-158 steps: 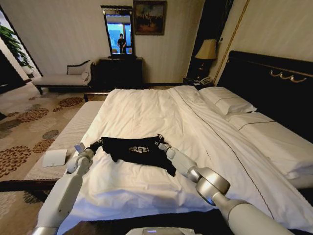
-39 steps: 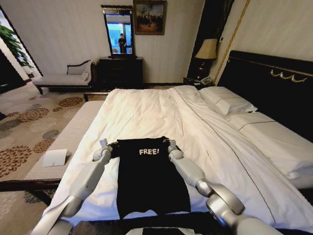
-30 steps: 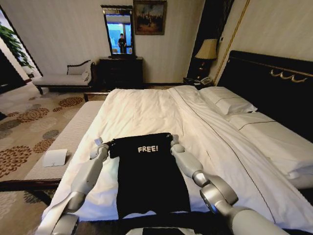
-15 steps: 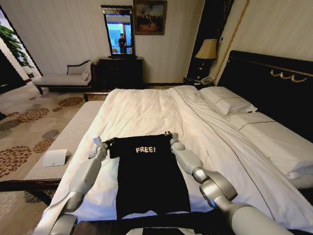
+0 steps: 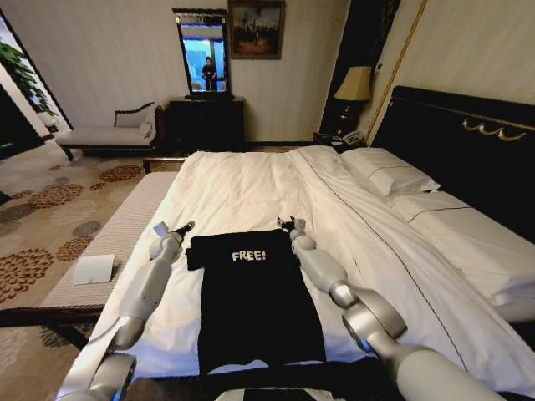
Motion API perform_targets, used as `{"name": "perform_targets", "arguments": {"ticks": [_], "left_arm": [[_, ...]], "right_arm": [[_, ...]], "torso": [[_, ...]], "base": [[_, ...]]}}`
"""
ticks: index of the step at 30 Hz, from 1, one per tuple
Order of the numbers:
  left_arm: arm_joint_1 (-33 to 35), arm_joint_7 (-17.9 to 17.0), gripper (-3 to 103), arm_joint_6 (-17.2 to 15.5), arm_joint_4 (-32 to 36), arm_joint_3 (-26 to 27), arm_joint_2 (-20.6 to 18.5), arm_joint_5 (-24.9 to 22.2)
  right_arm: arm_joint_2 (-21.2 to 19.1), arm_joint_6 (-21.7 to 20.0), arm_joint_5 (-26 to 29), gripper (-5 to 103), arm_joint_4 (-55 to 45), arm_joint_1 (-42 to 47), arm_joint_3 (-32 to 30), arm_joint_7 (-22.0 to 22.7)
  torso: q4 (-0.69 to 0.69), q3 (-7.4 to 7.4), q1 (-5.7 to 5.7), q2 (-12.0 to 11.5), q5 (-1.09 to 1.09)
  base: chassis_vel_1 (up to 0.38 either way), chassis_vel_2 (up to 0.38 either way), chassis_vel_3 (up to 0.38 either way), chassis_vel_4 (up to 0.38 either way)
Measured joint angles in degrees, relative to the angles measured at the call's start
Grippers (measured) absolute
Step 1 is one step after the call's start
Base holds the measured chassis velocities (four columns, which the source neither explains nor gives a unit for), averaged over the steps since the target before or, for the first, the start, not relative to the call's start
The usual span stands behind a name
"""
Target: Fold the clothes on the bed.
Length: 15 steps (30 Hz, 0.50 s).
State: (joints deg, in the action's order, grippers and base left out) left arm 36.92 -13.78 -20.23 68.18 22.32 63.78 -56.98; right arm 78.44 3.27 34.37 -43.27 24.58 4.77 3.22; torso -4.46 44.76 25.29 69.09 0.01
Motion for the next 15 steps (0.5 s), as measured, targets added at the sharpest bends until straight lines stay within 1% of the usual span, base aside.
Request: {"name": "perform_targets", "arguments": {"ticks": [1,2,3,4,5,6,7,8,9,10,12,13,15], "left_arm": [[4.8,0.1,81,-0.9,4.8,1.5,-2.4,2.0],[4.8,0.1,81,-0.9,4.8,1.5,-2.4,2.0],[8.6,0.7,87,-0.9,8.2,3.0,-3.7,3.3],[12.9,1.2,92,-0.8,11.6,4.9,-4.4,4.0],[15.2,1.4,96,-0.7,13.3,6.0,-4.5,4.2],[18.4,1.5,96,-0.4,15.8,7.5,-4.5,4.3],[21.2,1.6,100,-0.1,18.5,8.8,-4.1,4.3],[21.2,1.6,100,-0.1,18.5,8.8,-4.1,4.3],[22.7,1.6,100,0.1,20.2,9.6,-3.7,4.1],[23.7,1.6,100,0.2,21.3,10.1,-3.4,3.9],[27.8,1.0,100,0.4,25.9,12.8,-2.2,2.3],[27.8,1.0,100,0.4,25.9,12.8,-2.2,2.3],[31.0,0.5,100,0.4,29.5,15.0,-1.4,0.9]], "right_arm": [[-1.7,-0.6,0.7,93,-4.7,2.8,1.4,0.0],[-1.7,-0.6,0.7,93,-4.7,2.8,1.4,0.0],[-2.7,-0.9,0.1,98,-7.4,4.4,2.4,0.0],[-3.2,-1.0,-1.9,99,-8.7,5.3,3.1,0.1],[-3.5,-1.0,-3.8,100,-8.9,5.7,3.4,0.2],[-3.7,-0.3,-7.8,100,-8.9,6.2,3.6,0.4],[-4.0,0.8,-14.3,100,-8.8,6.8,3.6,1.2],[-4.0,0.8,-14.3,100,-8.8,6.8,3.6,1.2],[-4.1,1.4,-18.4,100,-8.5,7.0,3.5,2.2],[-4.1,1.6,-20.4,100,-8.2,7.0,3.6,2.9],[-3.2,2.2,-25.9,100,-5.8,5.9,4.6,5.2],[-3.2,2.2,-25.9,100,-5.8,5.9,4.6,5.2],[-2.0,2.9,-30.0,100,-2.6,4.2,5.6,6.5]], "torso": [[0.02,0.00,0.00,0.0,-0.01],[0.02,0.00,0.00,0.0,-0.01],[0.03,-0.02,-0.01,0.0,0.00],[0.04,-0.02,-0.02,0.0,-0.01],[0.07,-0.02,-0.03,0.0,-0.02],[0.13,-0.01,-0.04,0.0,-0.04],[0.13,-0.02,-0.04,0.0,-0.01],[0.13,-0.02,-0.04,0.0,-0.01],[0.06,-0.02,-0.05,0.0,0.00],[0.04,-0.03,-0.05,0.0,-0.01],[-0.02,-0.01,-0.03,0.0,-0.03],[-0.02,-0.01,-0.03,0.0,-0.03],[0.02,-0.01,-0.01,0.0,0.00]], "base": [[0.000,0.000,0.000,0.000],[0.000,0.000,0.000,0.000],[0.000,0.000,0.000,0.000],[0.000,0.000,0.000,0.000],[0.000,0.000,0.000,0.000],[0.000,0.000,0.000,0.000],[0.000,0.000,0.000,0.000],[0.000,0.000,0.000,0.000],[0.000,0.000,0.000,0.000],[0.000,0.000,0.000,0.000],[0.000,0.000,0.000,0.000],[0.000,0.000,0.000,0.000],[0.000,0.000,0.000,0.000]]}}
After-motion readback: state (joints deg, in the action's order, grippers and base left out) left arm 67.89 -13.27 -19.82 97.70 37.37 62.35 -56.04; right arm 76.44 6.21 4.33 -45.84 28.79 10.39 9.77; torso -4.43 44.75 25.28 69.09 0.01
